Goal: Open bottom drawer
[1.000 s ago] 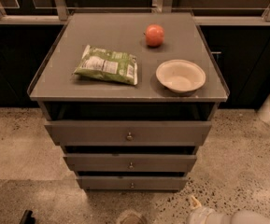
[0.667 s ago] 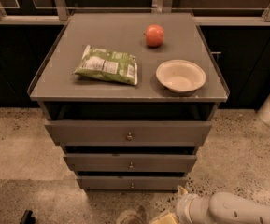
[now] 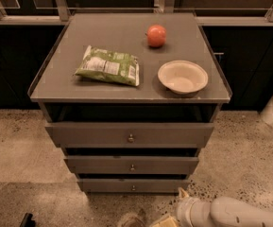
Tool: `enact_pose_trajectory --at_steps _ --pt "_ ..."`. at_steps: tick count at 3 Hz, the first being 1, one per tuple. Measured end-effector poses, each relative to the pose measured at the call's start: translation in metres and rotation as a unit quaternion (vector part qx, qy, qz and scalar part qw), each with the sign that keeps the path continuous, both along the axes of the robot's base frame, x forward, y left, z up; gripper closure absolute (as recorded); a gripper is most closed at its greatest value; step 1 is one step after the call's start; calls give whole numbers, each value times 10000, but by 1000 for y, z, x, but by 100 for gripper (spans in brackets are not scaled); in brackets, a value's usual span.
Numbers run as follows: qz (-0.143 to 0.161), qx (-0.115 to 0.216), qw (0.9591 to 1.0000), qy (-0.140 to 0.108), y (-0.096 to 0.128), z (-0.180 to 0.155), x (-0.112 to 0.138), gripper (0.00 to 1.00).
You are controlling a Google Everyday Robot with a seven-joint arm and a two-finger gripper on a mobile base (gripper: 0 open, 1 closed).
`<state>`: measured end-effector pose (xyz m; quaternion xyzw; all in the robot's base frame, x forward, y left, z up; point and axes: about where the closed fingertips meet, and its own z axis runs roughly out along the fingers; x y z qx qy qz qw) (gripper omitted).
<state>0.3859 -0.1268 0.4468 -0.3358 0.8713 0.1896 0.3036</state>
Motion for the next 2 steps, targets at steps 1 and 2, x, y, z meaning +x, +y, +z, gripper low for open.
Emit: enact_pose_trajectory --at_steps 1,2 --pt "-413 97 9990 -142 -4 -23 22 0" --pt "-1000 195 9943 -327 -14 -71 54 0"
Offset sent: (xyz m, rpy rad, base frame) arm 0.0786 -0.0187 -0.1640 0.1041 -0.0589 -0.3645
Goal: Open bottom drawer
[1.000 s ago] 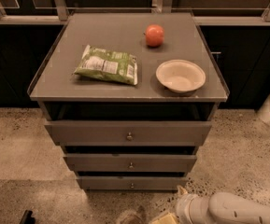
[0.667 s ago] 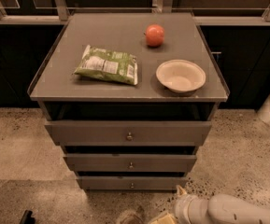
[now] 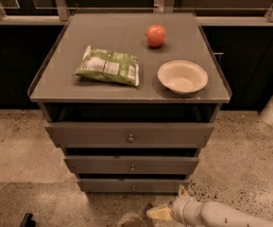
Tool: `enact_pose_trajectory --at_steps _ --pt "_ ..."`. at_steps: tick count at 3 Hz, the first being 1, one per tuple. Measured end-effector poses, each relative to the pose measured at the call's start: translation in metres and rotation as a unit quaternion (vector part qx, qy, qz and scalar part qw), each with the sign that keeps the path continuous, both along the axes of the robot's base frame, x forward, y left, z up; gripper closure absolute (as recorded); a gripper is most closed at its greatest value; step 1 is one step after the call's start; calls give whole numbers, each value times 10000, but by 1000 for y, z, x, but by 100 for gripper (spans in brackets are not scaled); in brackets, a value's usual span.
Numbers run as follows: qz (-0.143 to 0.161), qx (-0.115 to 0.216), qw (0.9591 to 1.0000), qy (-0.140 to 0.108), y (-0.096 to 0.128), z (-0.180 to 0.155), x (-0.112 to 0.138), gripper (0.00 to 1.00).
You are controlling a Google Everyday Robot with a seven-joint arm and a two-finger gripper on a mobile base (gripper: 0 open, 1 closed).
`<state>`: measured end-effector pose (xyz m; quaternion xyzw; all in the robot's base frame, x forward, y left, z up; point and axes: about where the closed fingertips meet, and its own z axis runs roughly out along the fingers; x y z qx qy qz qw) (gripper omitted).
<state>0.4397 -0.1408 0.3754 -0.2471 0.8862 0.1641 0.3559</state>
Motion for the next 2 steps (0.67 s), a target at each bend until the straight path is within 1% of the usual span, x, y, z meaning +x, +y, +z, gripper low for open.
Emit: enact_pose_trajectory --at_steps 1,2 --pt "-60 226 9994 245 15 -31 -14 19" --pt "-60 226 9994 245 15 -31 -14 43"
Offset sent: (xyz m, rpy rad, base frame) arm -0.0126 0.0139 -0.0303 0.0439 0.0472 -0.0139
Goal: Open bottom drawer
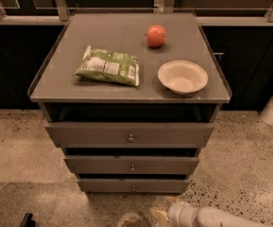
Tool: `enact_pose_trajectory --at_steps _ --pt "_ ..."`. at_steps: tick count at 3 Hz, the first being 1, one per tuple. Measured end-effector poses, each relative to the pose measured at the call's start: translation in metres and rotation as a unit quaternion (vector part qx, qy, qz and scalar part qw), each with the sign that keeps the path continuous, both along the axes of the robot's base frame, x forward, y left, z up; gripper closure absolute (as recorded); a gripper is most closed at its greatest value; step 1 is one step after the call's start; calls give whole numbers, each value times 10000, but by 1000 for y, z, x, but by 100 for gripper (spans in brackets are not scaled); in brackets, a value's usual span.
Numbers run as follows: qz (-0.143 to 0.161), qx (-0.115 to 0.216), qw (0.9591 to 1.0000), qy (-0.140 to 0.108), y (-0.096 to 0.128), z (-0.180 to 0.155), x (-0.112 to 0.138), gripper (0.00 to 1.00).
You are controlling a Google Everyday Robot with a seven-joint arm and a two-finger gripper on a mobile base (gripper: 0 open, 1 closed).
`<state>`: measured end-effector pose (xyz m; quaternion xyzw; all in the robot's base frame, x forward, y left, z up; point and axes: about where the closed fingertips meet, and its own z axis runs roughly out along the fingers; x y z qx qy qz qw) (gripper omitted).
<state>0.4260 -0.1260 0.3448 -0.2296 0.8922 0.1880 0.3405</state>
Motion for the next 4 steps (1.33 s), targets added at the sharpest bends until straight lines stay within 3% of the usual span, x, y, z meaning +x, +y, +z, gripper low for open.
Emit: enact_pose_trajectory --at_steps 2,3,4 --pt "-133 -97 9999 35 2 -17 9 89" --pt "-164 2 9992 -351 -9 -46 26 100" --pt "205 160 9979 -597 -24 -107 19 100"
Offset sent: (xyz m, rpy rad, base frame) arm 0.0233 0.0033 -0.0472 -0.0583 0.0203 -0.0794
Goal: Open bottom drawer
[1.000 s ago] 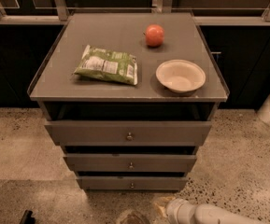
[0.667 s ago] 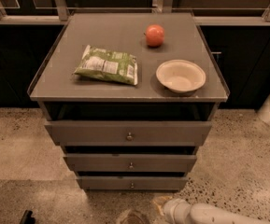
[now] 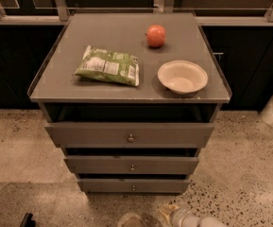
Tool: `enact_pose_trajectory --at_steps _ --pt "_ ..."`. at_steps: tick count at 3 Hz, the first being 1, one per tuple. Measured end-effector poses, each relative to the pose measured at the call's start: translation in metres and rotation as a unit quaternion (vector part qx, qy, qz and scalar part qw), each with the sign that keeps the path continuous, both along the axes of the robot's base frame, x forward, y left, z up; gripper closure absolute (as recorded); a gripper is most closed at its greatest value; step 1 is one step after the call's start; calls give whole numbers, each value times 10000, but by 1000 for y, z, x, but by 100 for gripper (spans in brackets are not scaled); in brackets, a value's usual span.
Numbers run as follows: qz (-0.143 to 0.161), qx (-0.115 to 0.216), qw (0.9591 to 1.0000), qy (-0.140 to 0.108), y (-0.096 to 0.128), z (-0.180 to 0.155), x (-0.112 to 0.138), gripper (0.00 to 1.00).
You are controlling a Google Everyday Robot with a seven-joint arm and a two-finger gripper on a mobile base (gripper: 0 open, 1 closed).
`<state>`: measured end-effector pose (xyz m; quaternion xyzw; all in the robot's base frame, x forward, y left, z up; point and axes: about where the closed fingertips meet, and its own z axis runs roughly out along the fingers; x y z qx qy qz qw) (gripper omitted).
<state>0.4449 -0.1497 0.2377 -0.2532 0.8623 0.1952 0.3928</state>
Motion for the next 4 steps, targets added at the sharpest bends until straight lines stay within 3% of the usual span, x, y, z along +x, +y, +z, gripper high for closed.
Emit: enact_pose_trajectory --at_steps 1,2,3,4 --pt "28 366 9993 84 11 -24 0 100" --pt "27 365 9993 84 11 -24 0 100" --pt "-269 183 9994 -111 4 -35 17 100" --pt "-735 194 9963 -413 -17 -49 43 100"
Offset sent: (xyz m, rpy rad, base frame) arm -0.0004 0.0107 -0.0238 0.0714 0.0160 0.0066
